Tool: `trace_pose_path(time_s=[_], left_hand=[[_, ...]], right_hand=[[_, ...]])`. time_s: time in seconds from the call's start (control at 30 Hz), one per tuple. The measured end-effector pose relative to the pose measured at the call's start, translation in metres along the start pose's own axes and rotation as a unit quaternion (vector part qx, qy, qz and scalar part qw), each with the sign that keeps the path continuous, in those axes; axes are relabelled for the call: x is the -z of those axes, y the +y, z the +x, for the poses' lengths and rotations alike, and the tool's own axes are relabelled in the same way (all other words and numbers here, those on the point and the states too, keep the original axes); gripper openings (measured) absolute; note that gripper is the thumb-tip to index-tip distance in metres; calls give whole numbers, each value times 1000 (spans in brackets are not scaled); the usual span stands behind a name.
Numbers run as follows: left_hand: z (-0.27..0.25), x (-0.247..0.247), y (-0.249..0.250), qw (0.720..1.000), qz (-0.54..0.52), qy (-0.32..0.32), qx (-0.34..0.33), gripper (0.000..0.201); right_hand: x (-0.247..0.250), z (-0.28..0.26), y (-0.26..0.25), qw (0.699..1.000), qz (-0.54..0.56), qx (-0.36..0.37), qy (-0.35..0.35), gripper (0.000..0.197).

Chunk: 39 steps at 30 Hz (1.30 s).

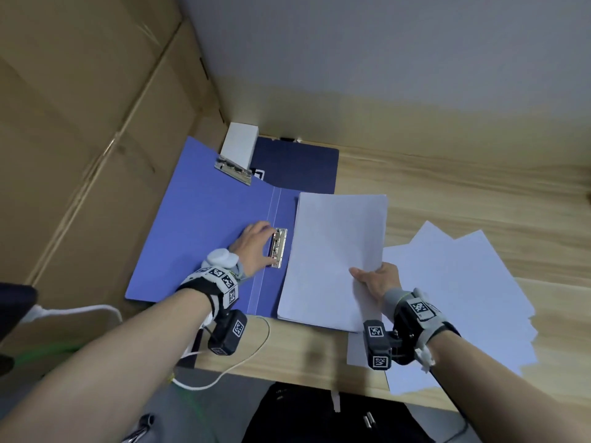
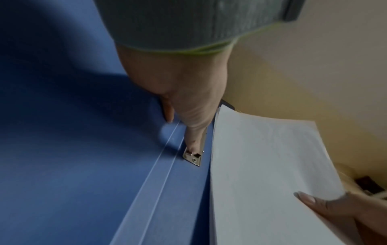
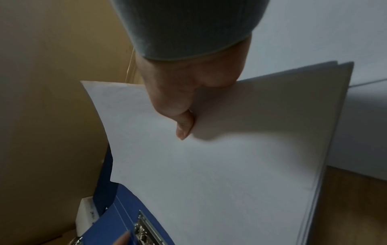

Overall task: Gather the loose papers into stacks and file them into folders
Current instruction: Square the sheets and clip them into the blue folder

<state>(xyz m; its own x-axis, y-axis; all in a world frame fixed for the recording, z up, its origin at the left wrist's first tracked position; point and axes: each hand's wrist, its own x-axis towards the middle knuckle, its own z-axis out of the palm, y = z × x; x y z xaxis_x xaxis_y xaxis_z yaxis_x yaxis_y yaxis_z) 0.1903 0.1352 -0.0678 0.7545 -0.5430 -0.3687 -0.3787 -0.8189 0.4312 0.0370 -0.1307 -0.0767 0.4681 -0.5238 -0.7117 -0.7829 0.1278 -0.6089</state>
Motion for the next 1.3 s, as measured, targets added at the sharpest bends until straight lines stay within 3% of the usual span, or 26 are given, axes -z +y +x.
trace_pose_path(time_s=[0.1, 0.27, 0.37, 0.47, 0.6, 0.77, 0.83, 0.9, 1.0, 1.3], left_hand=[[9, 4, -2, 994, 96, -46, -32, 96], [14, 5, -2, 984, 163, -70, -24, 107], [17, 3, -4, 973, 211, -83, -38, 108], [17, 8, -10, 975, 194, -100, -48, 107], [15, 22, -13, 982, 134, -90, -95, 85], [12, 24, -21, 965, 164, -122, -166, 89], [15, 21, -19, 978, 126, -77, -144, 66], [19, 21, -10, 997, 24, -2, -71, 46], [30, 21, 2, 994, -87, 70, 4, 35], [47, 26, 10, 997, -46, 8, 54, 36]], right_hand=[[-7, 5, 3, 1000, -22, -5, 9, 29], [-11, 14, 0, 996, -82, 0, 23, 31], [-14, 15, -3, 994, -106, 0, 24, 29], [-13, 11, -4, 992, -123, 4, 31, 33], [-12, 10, -5, 992, -126, -4, 29, 33], [-13, 7, -8, 992, -125, -10, 32, 34], [-12, 7, -8, 992, -120, -14, 35, 34], [-12, 7, -6, 992, -117, -17, 36, 35], [-12, 7, -4, 994, -104, -18, 34, 34], [-13, 3, -7, 999, 16, -28, 0, 25]])
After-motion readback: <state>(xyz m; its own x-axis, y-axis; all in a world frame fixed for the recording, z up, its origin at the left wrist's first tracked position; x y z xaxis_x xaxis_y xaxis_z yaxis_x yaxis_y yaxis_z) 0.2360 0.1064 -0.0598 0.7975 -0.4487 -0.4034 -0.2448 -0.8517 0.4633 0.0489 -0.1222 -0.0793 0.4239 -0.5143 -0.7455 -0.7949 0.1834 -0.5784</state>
